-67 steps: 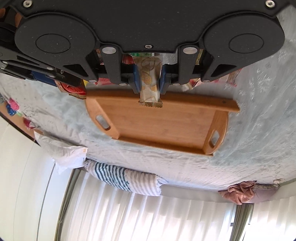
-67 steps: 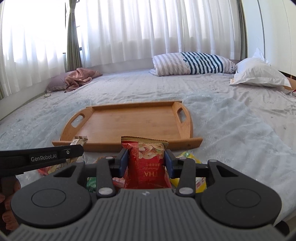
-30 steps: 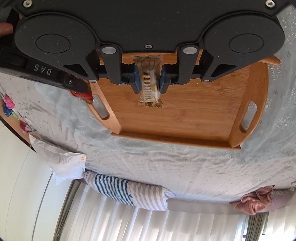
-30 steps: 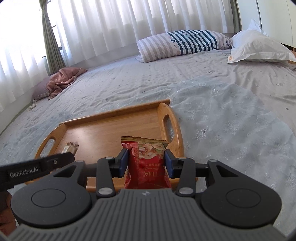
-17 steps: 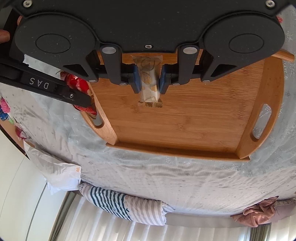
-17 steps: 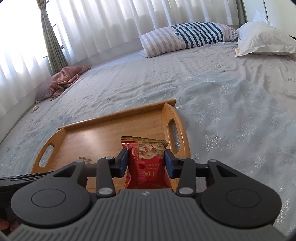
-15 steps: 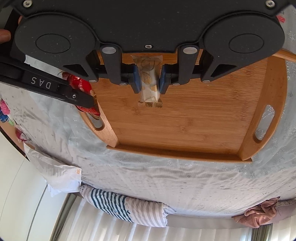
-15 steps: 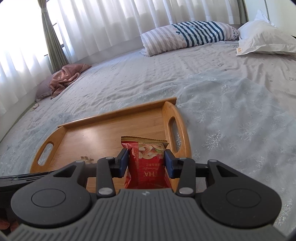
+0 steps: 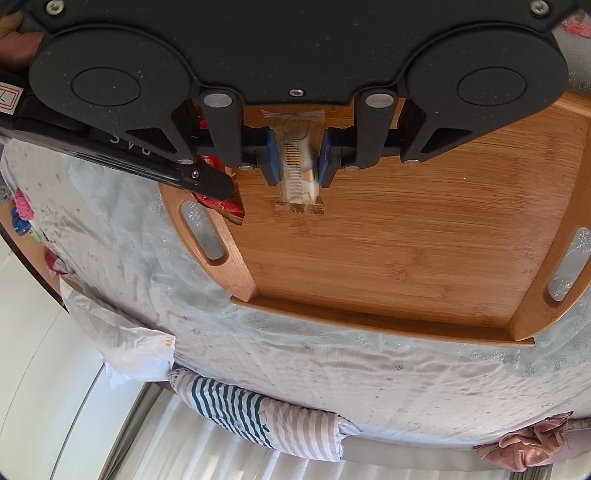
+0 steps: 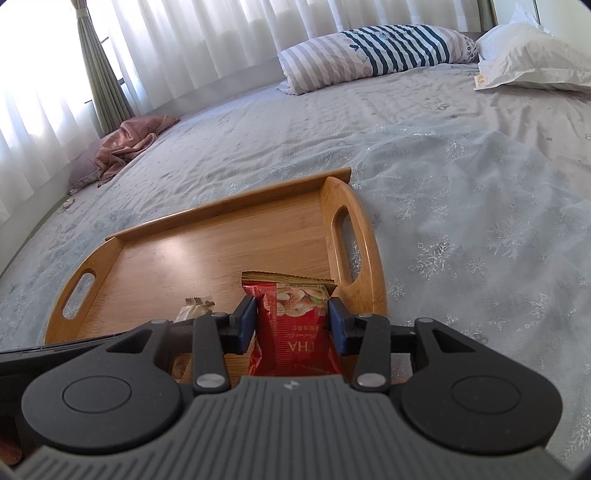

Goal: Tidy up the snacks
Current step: 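Carry both snacks over the wooden tray and open both tools to drop them, then grasp the yellow America bag with the right tool while the left tool grasps the green pea bag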

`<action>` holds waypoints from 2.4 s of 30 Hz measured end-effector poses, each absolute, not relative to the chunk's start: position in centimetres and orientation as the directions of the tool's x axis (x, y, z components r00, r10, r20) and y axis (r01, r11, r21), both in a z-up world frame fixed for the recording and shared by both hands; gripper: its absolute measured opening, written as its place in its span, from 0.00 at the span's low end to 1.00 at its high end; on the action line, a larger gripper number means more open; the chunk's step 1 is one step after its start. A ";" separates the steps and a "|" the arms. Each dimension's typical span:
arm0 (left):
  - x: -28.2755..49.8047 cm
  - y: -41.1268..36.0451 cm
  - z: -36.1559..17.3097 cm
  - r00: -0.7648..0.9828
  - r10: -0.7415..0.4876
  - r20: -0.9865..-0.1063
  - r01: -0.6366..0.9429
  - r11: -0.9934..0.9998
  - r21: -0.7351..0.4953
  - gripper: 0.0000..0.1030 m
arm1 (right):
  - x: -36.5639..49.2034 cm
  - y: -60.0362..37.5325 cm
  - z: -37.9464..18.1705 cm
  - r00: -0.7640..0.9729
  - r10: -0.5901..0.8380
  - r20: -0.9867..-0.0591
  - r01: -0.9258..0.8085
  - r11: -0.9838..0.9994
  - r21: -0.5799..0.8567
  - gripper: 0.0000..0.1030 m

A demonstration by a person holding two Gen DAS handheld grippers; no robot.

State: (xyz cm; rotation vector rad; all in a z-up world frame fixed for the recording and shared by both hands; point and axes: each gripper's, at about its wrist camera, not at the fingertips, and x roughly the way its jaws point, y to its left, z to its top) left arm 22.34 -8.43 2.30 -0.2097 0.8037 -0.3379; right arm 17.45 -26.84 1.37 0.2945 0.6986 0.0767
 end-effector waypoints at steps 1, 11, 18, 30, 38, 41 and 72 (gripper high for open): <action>22.4 -8.5 2.3 0.645 -0.369 -0.669 0.215 0.928 -0.304 0.20 | 17.6 -26.8 1.2 0.764 0.166 -0.624 0.031 0.956 0.292 0.45; 22.0 -8.9 1.3 0.653 -0.340 -0.677 0.209 0.940 -0.271 0.21 | 18.0 -27.3 0.8 0.777 0.176 -0.605 0.037 0.946 0.323 0.46; 21.3 -9.3 1.9 0.665 -0.336 -0.667 0.224 0.942 -0.251 0.33 | 17.6 -27.1 1.1 0.784 0.175 -0.595 0.029 0.948 0.317 0.65; 17.4 -6.8 5.0 0.707 -0.340 -0.620 0.246 0.940 -0.235 0.67 | 14.2 -26.3 4.7 0.838 0.183 -0.515 -0.048 0.963 0.264 0.84; 13.4 -4.5 6.1 0.733 -0.324 -0.598 0.256 0.946 -0.199 0.77 | 10.2 -26.1 6.5 0.866 0.165 -0.473 -0.090 0.980 0.177 0.90; 12.1 -3.8 6.3 0.743 -0.321 -0.587 0.254 0.947 -0.196 0.79 | 8.7 -26.2 6.7 0.872 0.167 -0.460 -0.097 0.980 0.173 0.93; 4.2 -1.5 3.9 0.766 -0.309 -0.564 0.266 0.951 -0.160 0.84 | -0.1 -23.2 2.5 0.892 0.070 -0.446 -0.064 0.998 0.029 1.00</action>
